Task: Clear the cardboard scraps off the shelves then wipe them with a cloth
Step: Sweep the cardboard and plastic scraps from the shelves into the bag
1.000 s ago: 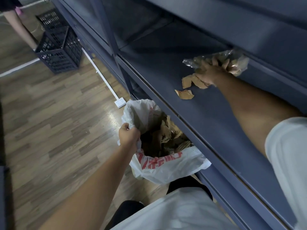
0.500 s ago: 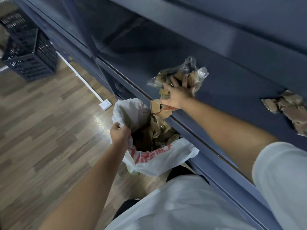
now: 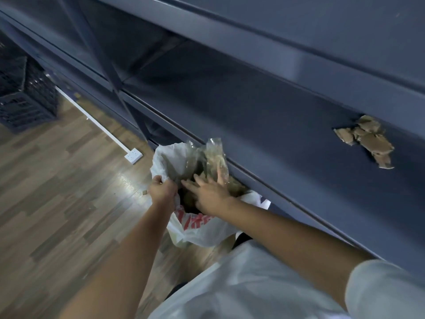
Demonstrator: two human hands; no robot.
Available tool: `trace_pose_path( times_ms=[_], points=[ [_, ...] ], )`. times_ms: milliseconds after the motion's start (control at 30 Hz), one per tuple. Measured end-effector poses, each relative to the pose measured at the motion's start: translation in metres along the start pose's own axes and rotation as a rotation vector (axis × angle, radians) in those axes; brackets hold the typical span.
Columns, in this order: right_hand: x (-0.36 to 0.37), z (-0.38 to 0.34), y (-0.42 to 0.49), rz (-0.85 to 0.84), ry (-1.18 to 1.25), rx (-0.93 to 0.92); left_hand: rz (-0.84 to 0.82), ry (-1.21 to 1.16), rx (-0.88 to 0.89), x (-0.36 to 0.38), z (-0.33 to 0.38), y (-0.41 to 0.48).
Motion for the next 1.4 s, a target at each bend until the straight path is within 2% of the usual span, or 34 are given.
trace_pose_path(
  times_ms=[100, 200, 400, 600, 733, 800, 867, 933, 1000, 1067, 1100, 1233, 1400],
  points=[
    [0.005, -0.001, -0.007, -0.079, 0.109, -0.033, -0.010, 0.002, -0.023, 0.001, -0.003, -0.004],
    [-0.005, 0.000, -0.011, -0.079, 0.290, -0.108, -0.014, -0.037, -0.001, 0.003, -0.005, -0.005],
    [-0.025, 0.011, -0.010, 0.151, 0.440, -0.098, -0.011, -0.019, 0.013, 0.002, -0.009, -0.012],
    [-0.014, 0.027, -0.023, 0.013, 0.441, -0.038, -0.011, -0.045, 0.000, -0.006, -0.015, -0.025],
    [-0.033, 0.037, -0.041, 0.274, 0.646, 0.079, -0.033, -0.055, -0.035, -0.012, -0.023, -0.040],
    [-0.036, 0.043, -0.046, 0.342, 0.614, 0.117, -0.064, -0.041, -0.042, -0.013, -0.026, -0.047],
    [-0.031, 0.051, -0.046, 0.293, 0.512, 0.170, -0.078, -0.036, -0.047, -0.015, -0.029, -0.054],
    [-0.016, 0.058, -0.046, 0.117, 0.491, 0.220, -0.066, -0.038, -0.028, -0.018, -0.032, -0.064],
    [0.006, 0.052, -0.050, -0.105, 0.537, 0.164, -0.054, -0.047, -0.007, -0.020, -0.035, -0.076],
    [0.022, 0.045, -0.058, -0.214, 0.535, 0.082, -0.021, -0.083, -0.012, -0.019, -0.038, -0.084],
    [0.024, 0.047, -0.060, -0.191, 0.516, 0.050, 0.000, -0.102, -0.011, -0.018, -0.039, -0.089],
    [0.000, 0.077, -0.067, 0.094, 0.403, 0.003, 0.064, -0.072, 0.035, -0.011, -0.043, -0.108],
    [-0.020, 0.122, -0.073, 0.230, 0.404, 0.061, 0.113, -0.062, 0.014, 0.000, -0.050, -0.130]
  ],
)
Point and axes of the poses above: each hand's wrist, its own y-axis towards the middle knuckle, its own x-axis out of the palm, z = x × y, the point moved 6 cm from there along y, towards the middle knuckle, and after that the axes turned 7 degrees about x, right-handed, at the moved point
